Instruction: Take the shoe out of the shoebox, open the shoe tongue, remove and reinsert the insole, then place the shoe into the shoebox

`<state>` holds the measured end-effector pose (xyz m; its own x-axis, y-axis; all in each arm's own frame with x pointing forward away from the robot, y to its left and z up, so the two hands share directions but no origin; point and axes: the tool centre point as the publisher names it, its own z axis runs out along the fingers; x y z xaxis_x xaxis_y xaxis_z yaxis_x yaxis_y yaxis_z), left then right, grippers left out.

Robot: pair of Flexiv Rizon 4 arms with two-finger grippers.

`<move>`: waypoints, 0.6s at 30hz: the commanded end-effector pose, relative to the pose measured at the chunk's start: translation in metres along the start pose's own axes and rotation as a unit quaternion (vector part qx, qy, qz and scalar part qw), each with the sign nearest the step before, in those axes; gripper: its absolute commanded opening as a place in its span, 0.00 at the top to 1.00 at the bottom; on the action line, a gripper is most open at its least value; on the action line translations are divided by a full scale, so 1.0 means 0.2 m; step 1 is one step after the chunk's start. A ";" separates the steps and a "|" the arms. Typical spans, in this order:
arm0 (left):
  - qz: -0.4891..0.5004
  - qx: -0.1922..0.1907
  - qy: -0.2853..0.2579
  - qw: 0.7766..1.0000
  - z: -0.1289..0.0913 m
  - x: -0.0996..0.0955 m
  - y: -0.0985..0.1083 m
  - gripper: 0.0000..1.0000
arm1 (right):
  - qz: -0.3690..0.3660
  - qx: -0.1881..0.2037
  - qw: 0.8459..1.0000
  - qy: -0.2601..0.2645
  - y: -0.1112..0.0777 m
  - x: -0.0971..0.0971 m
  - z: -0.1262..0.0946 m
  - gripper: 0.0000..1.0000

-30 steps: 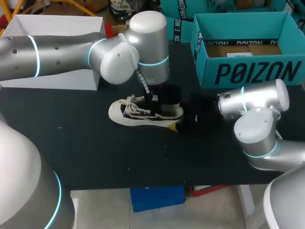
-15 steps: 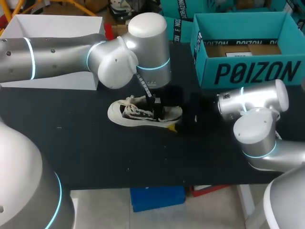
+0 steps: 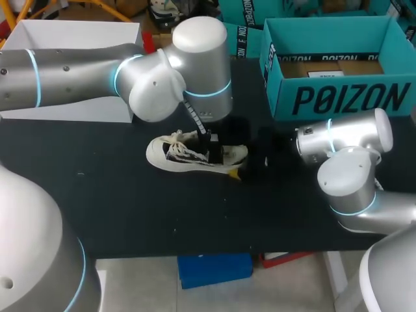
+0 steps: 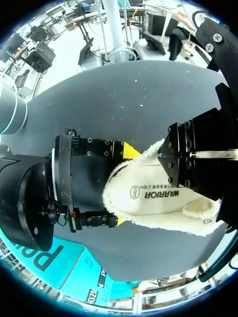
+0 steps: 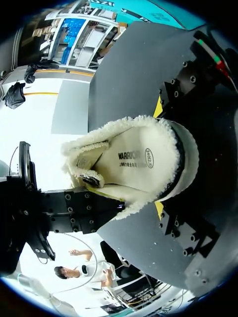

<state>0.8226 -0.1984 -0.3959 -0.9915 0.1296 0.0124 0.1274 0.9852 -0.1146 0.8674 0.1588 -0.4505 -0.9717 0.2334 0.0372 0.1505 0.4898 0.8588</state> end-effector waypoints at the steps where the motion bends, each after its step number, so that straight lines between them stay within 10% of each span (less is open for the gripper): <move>1: 0.000 -0.011 0.006 1.000 -0.09 0.01 0.02 1.00 | 0.002 0.002 1.000 -0.001 -0.01 -0.01 0.04 1.00; 18: -0.026 -0.086 0.124 0.988 -0.24 0.00 0.01 1.00 | 0.002 0.002 1.000 -0.001 -0.01 -0.01 0.04 1.00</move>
<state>0.8154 -0.1822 -0.3446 -0.9746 0.0735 0.2115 0.0832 0.9958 0.0374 0.8686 0.1597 -0.4505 -0.9715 0.2341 0.0379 0.1515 0.4896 0.8587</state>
